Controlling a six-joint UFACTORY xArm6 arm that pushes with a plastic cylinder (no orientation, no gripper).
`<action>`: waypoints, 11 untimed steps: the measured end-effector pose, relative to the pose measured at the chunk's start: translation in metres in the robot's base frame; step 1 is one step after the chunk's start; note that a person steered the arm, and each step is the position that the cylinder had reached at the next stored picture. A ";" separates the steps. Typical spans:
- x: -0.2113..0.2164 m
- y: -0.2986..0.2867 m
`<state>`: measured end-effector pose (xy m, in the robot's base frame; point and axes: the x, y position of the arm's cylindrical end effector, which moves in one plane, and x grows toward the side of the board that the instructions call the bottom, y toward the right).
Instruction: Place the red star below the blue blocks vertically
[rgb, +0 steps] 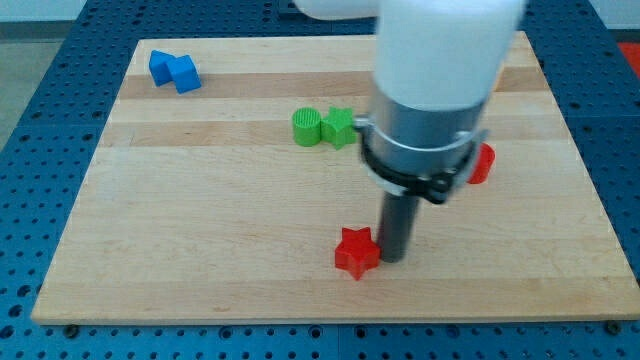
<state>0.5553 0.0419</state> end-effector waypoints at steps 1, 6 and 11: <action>-0.014 -0.046; -0.032 -0.097; 0.019 -0.047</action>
<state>0.5739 -0.0046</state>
